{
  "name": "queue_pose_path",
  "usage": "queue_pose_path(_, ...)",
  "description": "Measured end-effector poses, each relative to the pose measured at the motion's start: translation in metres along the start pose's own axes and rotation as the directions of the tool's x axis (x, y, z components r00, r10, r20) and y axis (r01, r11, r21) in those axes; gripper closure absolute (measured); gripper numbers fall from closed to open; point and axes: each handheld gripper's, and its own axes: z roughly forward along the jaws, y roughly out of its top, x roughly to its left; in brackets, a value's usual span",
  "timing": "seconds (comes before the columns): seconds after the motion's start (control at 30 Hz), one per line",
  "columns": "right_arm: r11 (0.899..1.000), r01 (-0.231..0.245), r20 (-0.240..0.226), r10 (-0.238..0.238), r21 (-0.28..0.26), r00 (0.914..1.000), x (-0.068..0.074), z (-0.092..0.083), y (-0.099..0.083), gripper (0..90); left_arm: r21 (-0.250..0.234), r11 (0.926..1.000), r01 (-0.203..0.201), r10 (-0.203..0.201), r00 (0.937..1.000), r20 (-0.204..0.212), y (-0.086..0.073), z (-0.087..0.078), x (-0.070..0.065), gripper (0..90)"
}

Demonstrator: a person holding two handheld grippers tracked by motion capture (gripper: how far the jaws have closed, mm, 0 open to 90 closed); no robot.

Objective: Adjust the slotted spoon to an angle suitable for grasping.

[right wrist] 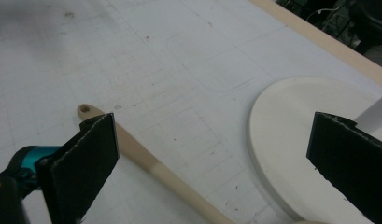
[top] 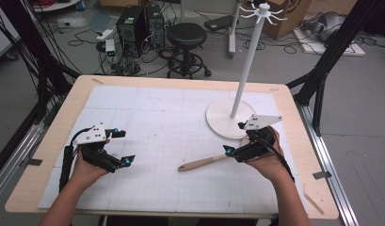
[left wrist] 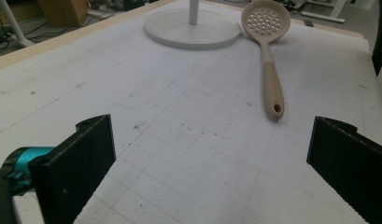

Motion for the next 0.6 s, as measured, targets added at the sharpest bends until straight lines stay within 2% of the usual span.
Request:
queue_pose_path(0.2,0.998,0.032,-0.036,-0.03,0.06,0.9989,0.002,0.012,0.005,2.6,0.003,1.0,0.003,-0.003,1.0,0.003,-0.001,0.002,0.0,1.7)
queue_pose_path(0.3,0.992,0.049,-0.047,-0.043,0.115,0.9979,0.005,0.02,0.006,5.4,0.007,1.0,-0.002,0.002,1.0,0.004,-0.001,0.002,0.0,1.7)
queue_pose_path(0.37,0.991,0.052,-0.051,-0.046,0.122,0.9976,0.005,0.021,0.006,5.7,0.009,1.0,-0.003,0.003,1.0,0.003,-0.001,0.003,0.0,1.7)
queue_pose_path(0.43,0.985,0.08,-0.058,-0.072,0.154,0.9957,0.004,0.026,0.006,8.4,0.013,0.9999,-0.003,0.003,1.0,0.005,-0.001,0.003,0.0,1.7)
queue_pose_path(0.53,0.982,0.091,-0.064,-0.081,0.167,0.9947,0.004,0.028,0.007,11.2,0.018,0.9998,-0.005,0.005,1.0,0.007,-0.001,0.004,0.0,1.7)
queue_pose_path(0.6,0.975,0.103,-0.064,-0.092,0.195,0.9937,0.001,0.03,0.009,11.4,0.024,0.9997,-0.007,0.007,1.0,0.005,-0.002,0.005,-0.001,1.7)
